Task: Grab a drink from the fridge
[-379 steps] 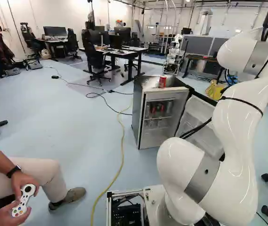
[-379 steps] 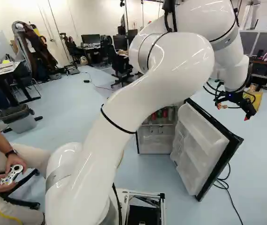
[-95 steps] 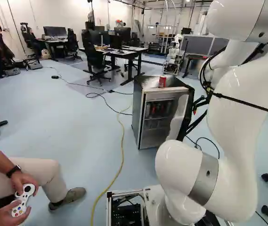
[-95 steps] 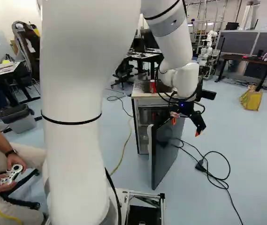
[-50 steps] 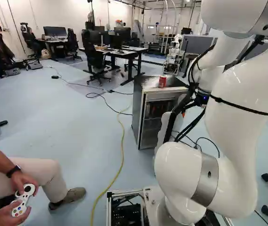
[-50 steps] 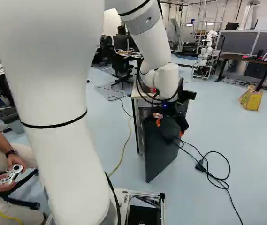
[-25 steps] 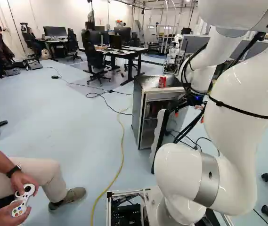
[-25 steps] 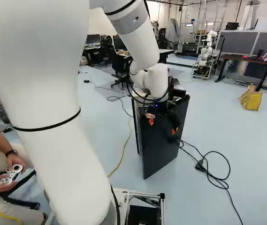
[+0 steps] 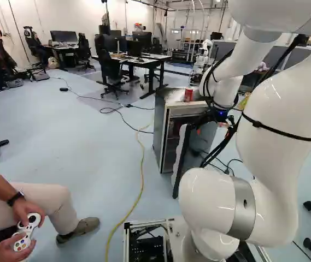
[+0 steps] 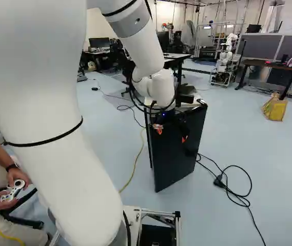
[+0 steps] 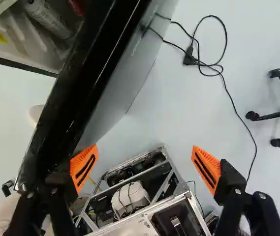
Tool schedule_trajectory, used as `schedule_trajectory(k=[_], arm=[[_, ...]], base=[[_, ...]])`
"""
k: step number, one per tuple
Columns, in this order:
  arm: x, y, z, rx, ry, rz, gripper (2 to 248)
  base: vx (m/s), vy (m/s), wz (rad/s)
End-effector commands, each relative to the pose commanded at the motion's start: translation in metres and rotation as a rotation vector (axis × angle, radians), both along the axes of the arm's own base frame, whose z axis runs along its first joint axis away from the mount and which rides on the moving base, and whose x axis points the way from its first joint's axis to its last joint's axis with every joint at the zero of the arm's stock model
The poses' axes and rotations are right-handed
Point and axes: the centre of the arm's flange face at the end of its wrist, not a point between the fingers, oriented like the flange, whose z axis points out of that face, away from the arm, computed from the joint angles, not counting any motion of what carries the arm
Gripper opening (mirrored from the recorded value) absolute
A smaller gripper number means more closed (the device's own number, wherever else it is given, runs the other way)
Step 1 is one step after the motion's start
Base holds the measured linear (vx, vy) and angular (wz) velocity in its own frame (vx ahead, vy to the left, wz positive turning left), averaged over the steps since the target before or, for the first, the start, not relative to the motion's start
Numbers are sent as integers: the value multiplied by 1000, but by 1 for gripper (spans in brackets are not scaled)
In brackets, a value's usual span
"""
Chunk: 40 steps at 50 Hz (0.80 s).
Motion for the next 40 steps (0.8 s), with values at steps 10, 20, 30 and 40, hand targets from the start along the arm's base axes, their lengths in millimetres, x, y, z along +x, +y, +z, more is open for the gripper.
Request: schedule_trajectory(k=[10,20,30,40], arm=[[7,10,1,-10,-30,29,247],[16,16,1,-20,-61,50,247],[25,19,2,-30,-92,67,247],[36,22,3,-40,-124,82,247]], base=[[0,0,0],[0,0,0],[0,0,0],[0,0,0]])
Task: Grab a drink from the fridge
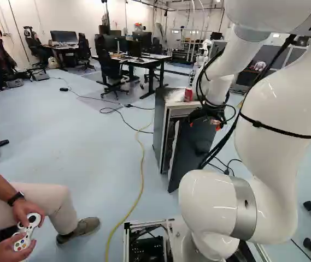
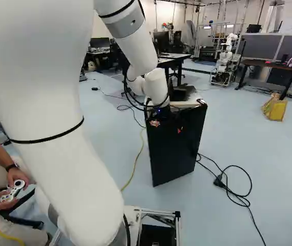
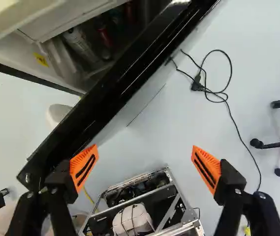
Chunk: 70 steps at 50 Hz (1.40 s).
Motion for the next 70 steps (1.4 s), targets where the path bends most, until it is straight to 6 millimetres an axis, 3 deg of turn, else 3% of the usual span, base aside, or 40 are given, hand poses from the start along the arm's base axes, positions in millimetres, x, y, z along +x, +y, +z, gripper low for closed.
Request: schedule_trajectory(k=[35,53,70], arm=[[30,7,1,-12,-42,37,247],[36,7,1,-13,-44,42,247],[44,5,-15,-3,-17,43,247]], base=[[0,0,0],[0,0,0],[0,0,0]])
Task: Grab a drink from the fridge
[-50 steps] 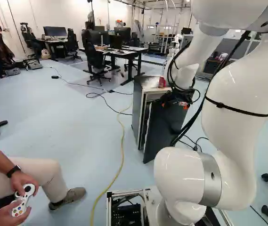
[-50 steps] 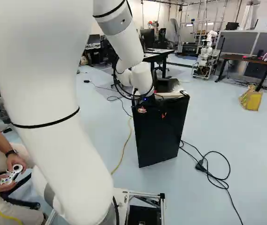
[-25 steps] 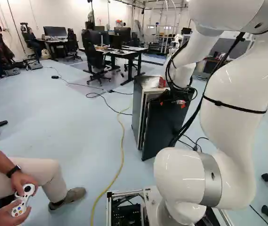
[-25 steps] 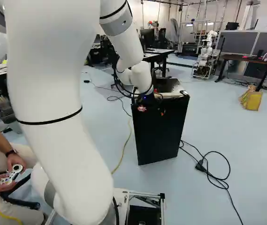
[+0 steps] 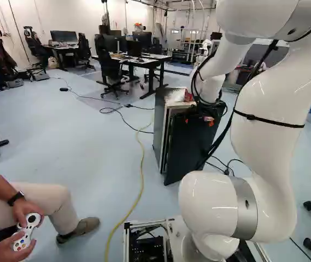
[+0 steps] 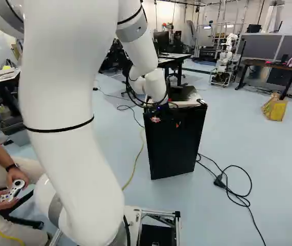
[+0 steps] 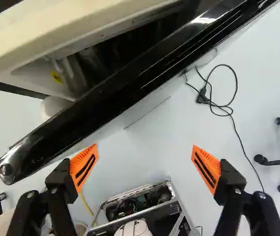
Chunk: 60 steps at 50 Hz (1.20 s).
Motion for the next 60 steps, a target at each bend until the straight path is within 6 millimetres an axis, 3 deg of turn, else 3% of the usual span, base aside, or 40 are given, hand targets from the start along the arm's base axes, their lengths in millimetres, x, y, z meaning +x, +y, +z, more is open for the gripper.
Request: schedule_trajectory(k=[60], arm=[[40,15,-3,-4,-13,50,247]], base=[[0,0,0]])
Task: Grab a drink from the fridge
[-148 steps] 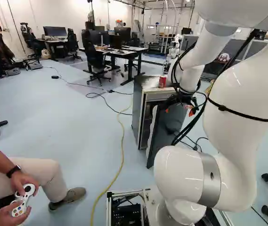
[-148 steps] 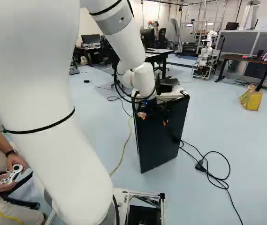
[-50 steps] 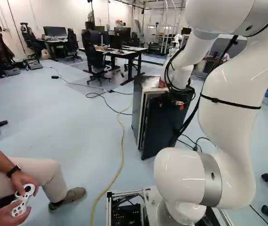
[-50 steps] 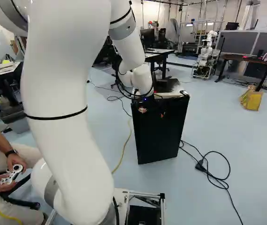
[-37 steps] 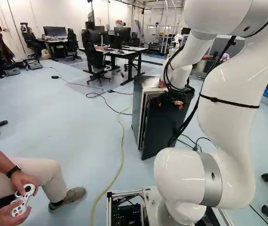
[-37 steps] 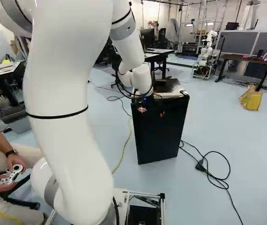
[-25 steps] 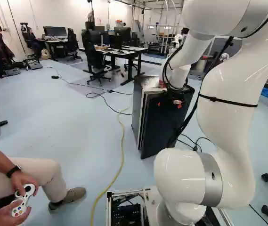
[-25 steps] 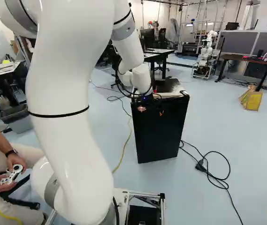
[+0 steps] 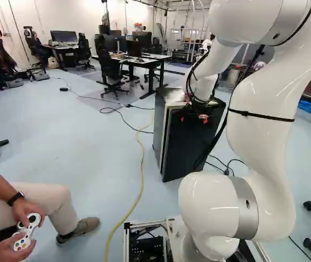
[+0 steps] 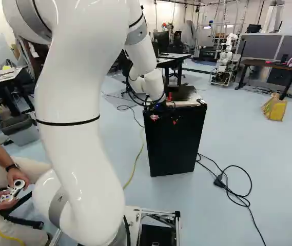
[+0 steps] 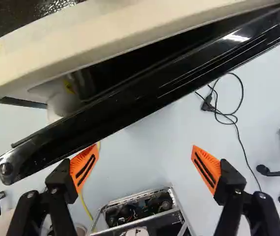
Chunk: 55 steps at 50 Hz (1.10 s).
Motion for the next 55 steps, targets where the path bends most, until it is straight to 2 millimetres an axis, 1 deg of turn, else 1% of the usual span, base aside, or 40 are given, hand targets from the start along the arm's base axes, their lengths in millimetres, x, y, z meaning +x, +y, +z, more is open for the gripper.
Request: schedule_trajectory(k=[55], arm=[[40,12,0,-12,-62,42,247]], base=[[0,0,0]])
